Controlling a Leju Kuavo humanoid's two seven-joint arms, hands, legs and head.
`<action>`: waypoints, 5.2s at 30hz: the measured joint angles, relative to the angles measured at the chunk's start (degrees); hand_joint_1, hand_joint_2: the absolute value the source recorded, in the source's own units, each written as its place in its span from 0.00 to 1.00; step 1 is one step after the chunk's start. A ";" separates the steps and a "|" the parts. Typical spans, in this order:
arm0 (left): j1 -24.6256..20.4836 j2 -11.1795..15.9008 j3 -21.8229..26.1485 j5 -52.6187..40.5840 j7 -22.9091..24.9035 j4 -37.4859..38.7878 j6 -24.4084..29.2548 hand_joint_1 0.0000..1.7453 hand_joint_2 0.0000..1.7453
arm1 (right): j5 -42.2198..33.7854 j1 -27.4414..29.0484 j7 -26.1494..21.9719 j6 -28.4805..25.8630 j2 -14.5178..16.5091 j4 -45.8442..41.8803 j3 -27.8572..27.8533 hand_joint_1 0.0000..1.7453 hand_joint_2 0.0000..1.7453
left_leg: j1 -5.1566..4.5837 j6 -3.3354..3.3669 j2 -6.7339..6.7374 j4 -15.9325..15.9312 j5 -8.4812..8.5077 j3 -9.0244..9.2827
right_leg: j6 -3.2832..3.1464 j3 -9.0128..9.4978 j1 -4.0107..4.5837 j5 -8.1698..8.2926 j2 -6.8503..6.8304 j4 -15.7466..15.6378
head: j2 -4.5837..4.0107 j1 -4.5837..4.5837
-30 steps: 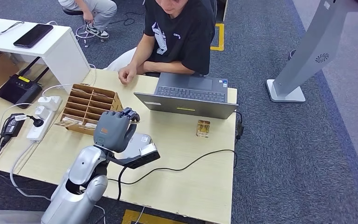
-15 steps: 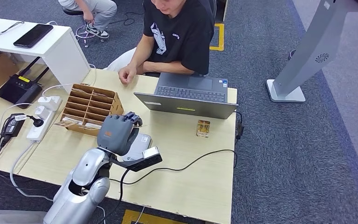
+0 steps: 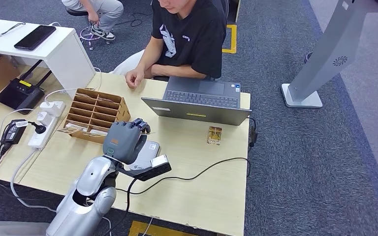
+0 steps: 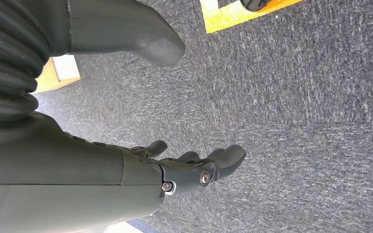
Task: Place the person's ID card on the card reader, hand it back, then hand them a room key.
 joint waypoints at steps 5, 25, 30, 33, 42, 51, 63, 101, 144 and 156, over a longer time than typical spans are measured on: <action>0.00 0.00 -0.05 -0.01 0.00 0.01 -0.01 1.00 1.00 | 0.00 0.00 0.00 0.00 0.02 0.00 0.00 0.00 1.00 | 0.00 0.00 0.00 0.00 0.00 0.00 | 0.00 0.00 0.00 0.00 0.00 0.00 | 0.01 0.00; -1.27 -0.49 4.66 -6.39 2.56 23.12 10.70 1.00 1.00 | 4.27 -0.02 0.42 1.05 0.00 0.00 0.13 0.00 1.00 | 0.00 0.02 -0.06 -0.01 0.04 -0.08 | -0.02 -0.06 -0.01 0.01 -0.06 0.01 | 0.00 0.00; -1.32 -0.92 5.17 -7.24 2.56 23.92 10.48 1.00 1.00 | 4.45 -0.02 0.42 1.07 0.00 0.00 0.13 0.00 1.00 | 0.00 0.02 -0.06 -0.01 0.04 -0.08 | -0.02 -0.06 -0.01 0.01 -0.06 0.01 | 0.01 0.00; -1.32 -1.17 5.29 -7.97 2.49 24.38 10.47 1.00 1.00 | 4.86 -0.02 0.42 1.15 0.00 0.00 0.13 0.00 1.00 | 0.00 0.02 -0.06 -0.01 0.04 -0.08 | -0.02 -0.06 0.00 0.02 -0.06 0.01 | 0.01 0.00; -1.34 -1.87 5.38 -9.22 1.51 26.30 11.63 1.00 1.00 | 5.46 -0.03 0.32 1.29 0.00 0.00 0.13 0.00 1.00 | 0.00 0.02 -0.06 -0.01 0.04 -0.09 | -0.02 -0.07 0.00 0.01 -0.06 0.01 | 0.00 0.00; -1.46 -2.65 5.38 -10.12 0.65 28.95 13.21 1.00 1.00 | 6.01 -0.03 0.37 1.31 0.00 0.00 0.13 0.00 1.00 | 0.00 0.02 -0.06 -0.01 0.04 -0.10 | -0.02 -0.08 0.00 0.01 -0.07 0.01 | 0.00 0.00; -1.67 -3.13 6.02 -8.74 -2.87 30.80 14.99 1.00 1.00 | 6.62 -0.04 0.16 1.39 0.00 0.00 0.13 0.00 1.00 | 0.00 0.02 -0.07 -0.01 0.04 -0.12 | -0.02 -0.08 0.00 0.01 -0.07 0.01 | 0.01 -0.01; -13.98 6.24 16.47 6.23 -6.55 9.75 6.58 1.00 1.00 | 8.84 -0.03 -1.36 1.66 0.00 0.00 -1.05 0.00 1.00 | 0.09 -0.02 -0.14 -0.01 0.17 -0.21 | -0.03 -0.14 0.08 0.06 -0.18 0.06 | 0.02 -0.01; -20.15 6.43 16.98 0.38 -5.33 11.18 11.30 0.00 1.00 | 9.74 -0.56 0.37 2.08 0.00 0.00 -4.24 0.00 1.00 | 0.06 -0.04 -0.11 -0.01 0.20 -0.32 | -0.09 -0.31 0.07 0.12 -0.13 0.05 | 0.00 0.00; -7.19 5.70 16.66 -3.87 -6.36 3.42 15.10 0.00 1.00 | 9.57 -0.53 0.09 1.80 0.02 0.00 -5.62 0.00 1.00 | 0.06 -0.06 -0.07 -0.01 0.18 -0.42 | -0.09 -0.44 0.07 0.10 -0.07 0.05 | 0.00 0.00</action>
